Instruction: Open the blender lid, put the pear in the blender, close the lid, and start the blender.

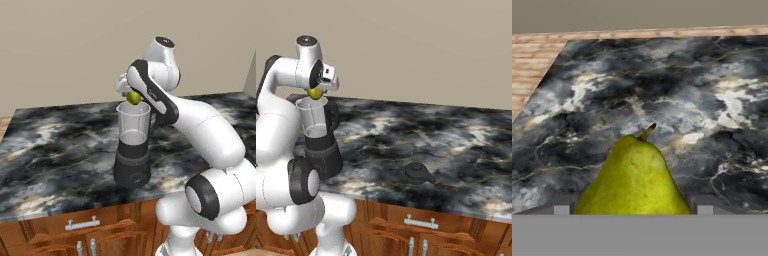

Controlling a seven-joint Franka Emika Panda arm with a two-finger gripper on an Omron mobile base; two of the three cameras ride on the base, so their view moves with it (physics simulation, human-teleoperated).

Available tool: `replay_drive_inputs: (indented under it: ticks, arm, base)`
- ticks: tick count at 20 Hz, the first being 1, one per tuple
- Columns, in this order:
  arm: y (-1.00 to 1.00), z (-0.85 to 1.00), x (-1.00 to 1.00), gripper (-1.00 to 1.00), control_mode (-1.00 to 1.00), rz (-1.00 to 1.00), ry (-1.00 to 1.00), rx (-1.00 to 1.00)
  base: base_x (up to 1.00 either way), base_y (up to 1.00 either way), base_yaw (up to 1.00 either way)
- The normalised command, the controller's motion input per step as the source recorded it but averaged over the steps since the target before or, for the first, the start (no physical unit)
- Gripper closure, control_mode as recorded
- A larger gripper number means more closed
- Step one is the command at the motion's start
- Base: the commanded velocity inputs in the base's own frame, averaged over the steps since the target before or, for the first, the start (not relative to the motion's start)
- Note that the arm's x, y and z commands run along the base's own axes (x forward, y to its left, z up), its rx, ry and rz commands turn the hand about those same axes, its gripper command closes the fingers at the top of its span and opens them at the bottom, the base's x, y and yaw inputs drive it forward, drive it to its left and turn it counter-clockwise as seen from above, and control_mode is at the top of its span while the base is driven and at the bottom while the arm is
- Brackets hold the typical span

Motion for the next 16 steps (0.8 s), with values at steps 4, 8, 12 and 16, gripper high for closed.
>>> replay_drive_inputs:
  ticks: [4,8,12,16]
  arm:
    - [0.00,-0.04,-0.50,1.00,-1.00,0.00,-0.03,0.00]
    - [0.00,-0.35,-0.22,1.00,-1.00,0.00,0.00,0.00]
    - [0.00,-0.54,-0.04,1.00,-1.00,0.00,0.00,0.00]
    - [0.00,-0.54,-0.01,1.00,-1.00,0.00,0.05,0.00]
  base:
    - [0.00,0.00,0.00]
    - [0.00,0.00,0.00]
    - [0.00,0.00,0.00]
    - [0.00,0.00,0.00]
